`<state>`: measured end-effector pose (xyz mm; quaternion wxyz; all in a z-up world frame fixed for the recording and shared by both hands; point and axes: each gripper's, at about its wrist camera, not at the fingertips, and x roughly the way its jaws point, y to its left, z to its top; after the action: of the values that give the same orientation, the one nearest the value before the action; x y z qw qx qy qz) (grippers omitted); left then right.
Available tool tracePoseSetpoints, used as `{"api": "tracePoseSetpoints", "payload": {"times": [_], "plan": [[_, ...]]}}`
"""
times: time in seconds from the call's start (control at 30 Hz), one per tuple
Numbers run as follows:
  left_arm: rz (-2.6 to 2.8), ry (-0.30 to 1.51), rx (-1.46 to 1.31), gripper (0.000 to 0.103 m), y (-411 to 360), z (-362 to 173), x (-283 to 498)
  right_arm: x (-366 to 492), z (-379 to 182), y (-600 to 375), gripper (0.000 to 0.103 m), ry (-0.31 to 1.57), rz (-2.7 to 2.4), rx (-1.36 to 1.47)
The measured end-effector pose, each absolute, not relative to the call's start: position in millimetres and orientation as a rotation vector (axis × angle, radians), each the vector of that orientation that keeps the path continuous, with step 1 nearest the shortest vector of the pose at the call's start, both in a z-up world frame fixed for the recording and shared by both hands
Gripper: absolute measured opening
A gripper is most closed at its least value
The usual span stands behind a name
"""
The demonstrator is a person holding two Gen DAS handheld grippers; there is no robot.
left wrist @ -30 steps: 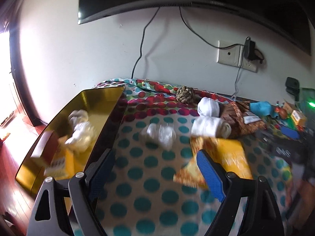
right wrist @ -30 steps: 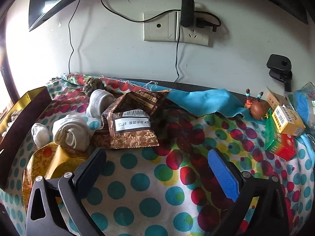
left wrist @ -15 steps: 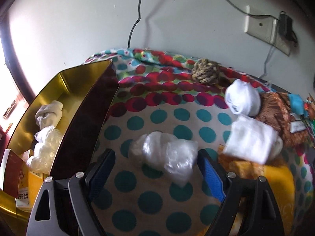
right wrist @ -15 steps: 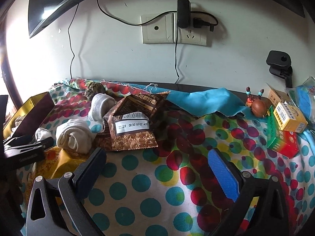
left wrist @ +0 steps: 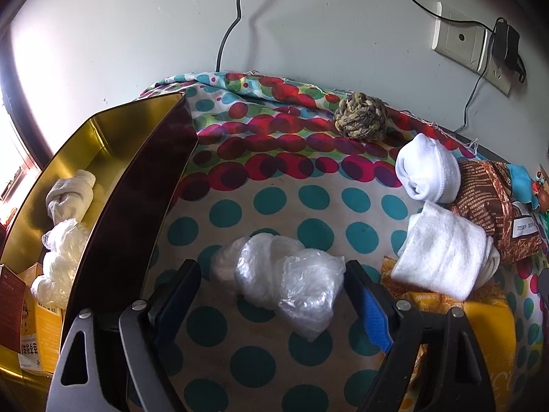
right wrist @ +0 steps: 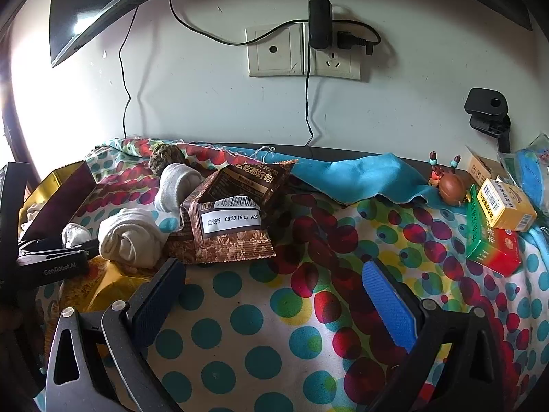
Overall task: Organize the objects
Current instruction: 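Grasp the second clear plastic bag bundle with the left gripper, then carry the plastic bag bundle into the gold tin and open the left gripper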
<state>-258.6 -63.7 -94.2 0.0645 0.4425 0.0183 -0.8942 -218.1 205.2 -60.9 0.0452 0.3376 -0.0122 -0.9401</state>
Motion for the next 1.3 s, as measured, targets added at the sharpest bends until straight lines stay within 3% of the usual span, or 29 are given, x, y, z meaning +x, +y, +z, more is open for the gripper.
{"api": "tracePoseSetpoints", "payload": {"times": [0.1,0.17,0.33,1.0,1.3], "plan": [[-2.703,0.05,1.334,0.082,-62.9,-94.2,-258.6,-218.2,-60.9,205.4,0.103,-0.038,-2.87,1.03],[-2.722,0.02,1.328,0.07,-58.1,-92.7,-257.6,-218.2,-60.9,205.3,0.103,-0.037,-2.87,1.031],[-2.745,-0.083,1.287,0.063,-44.4,-87.1,-254.9,-218.1,-61.1,205.8,0.103,-0.031,-2.868,1.034],[-2.75,-0.171,1.158,0.061,-39.2,-73.3,-232.1,-219.3,-62.0,202.0,0.103,0.002,-2.867,1.054],[-2.826,0.003,1.013,0.061,-76.3,-21.6,-158.3,-219.6,-63.9,202.2,0.103,0.022,-2.865,1.071]]}}
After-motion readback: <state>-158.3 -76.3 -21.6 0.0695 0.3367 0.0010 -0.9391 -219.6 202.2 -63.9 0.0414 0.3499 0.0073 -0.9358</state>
